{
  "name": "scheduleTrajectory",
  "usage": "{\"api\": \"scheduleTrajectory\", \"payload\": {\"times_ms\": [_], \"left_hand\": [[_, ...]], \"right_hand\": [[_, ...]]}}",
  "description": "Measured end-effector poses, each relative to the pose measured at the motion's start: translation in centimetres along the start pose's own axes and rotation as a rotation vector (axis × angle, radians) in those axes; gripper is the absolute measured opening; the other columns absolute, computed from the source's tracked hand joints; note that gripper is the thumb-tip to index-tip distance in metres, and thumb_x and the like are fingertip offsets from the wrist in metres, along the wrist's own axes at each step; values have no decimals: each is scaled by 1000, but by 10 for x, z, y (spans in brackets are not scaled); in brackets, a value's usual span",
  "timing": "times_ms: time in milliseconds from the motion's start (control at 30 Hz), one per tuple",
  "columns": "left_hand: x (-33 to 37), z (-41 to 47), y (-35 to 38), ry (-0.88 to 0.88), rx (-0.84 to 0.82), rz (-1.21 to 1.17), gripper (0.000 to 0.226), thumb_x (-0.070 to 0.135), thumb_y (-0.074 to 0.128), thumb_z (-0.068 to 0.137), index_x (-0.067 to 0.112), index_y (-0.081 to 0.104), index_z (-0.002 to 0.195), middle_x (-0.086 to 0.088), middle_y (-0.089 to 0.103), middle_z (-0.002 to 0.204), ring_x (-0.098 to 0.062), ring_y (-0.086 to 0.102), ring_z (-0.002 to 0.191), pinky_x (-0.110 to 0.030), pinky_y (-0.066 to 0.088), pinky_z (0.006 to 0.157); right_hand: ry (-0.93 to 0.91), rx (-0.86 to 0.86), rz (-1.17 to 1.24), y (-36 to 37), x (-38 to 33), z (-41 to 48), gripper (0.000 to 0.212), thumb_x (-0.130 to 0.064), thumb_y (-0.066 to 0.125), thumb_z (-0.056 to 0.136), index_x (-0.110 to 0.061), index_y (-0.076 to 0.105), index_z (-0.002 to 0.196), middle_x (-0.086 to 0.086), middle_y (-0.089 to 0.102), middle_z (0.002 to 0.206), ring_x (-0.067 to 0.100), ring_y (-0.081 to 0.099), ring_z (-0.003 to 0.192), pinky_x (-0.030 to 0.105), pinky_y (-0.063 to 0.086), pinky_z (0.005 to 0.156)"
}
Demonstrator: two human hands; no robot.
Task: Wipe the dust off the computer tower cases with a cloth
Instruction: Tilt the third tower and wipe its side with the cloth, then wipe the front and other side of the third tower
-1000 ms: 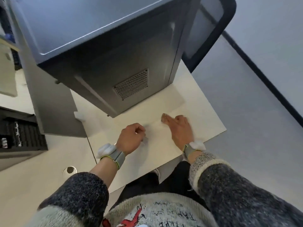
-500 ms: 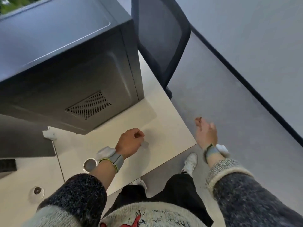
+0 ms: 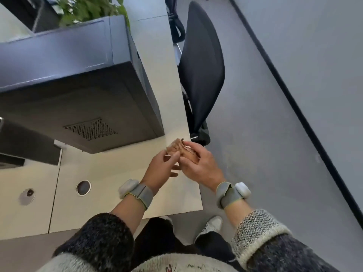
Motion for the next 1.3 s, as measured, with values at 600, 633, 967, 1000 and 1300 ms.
{"api": "scheduleTrajectory", "payload": {"times_ms": [600, 633, 967, 1000, 1300], "left_hand": [[92, 77, 18, 119, 159, -173, 12, 17, 65, 96, 20, 75, 102, -5, 79, 96, -26, 76, 93, -53, 63, 86], [94, 79, 12, 102, 215, -202, 14, 22, 66, 94, 23, 76, 103, -3, 79, 96, -25, 76, 95, -53, 62, 87], [124, 81, 14, -24, 587, -234, 21, 35, 63, 100, 18, 75, 103, 1, 79, 91, -19, 76, 88, -38, 61, 80], [126, 78, 15, -19, 596, -224, 22, 36, 62, 102, 18, 75, 104, 1, 79, 92, -18, 76, 88, -39, 61, 81], [201, 3, 8, 187, 1249, 2, 10, 17, 65, 99, 24, 72, 98, 8, 73, 84, -7, 69, 81, -29, 57, 72]], "right_hand": [[-171, -113, -137, -53, -51, 114, 36, -20, 73, 97, -28, 53, 126, -9, 65, 114, 7, 67, 103, 19, 55, 83], [-212, -207, -152, -44, -55, 120, 44, -25, 75, 96, -27, 53, 133, -6, 63, 122, 11, 66, 111, 26, 57, 91], [-432, -549, -331, -31, -74, 199, 25, -23, 63, 104, -37, 53, 121, -2, 66, 118, 15, 66, 102, 37, 57, 91], [-404, -546, -301, -32, -75, 203, 19, -29, 61, 105, -36, 55, 121, -4, 68, 114, 11, 67, 98, 35, 58, 87], [-345, -678, -66, -58, -140, 206, 17, -52, 54, 106, -35, 50, 109, -16, 68, 83, 13, 62, 67, 21, 47, 57]]}}
Point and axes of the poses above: each hand's wrist, its own z-axis towards the middle knuckle, its own y-axis out of the palm, x = y × z, the point moved 6 cm from there along z, towards the middle knuckle
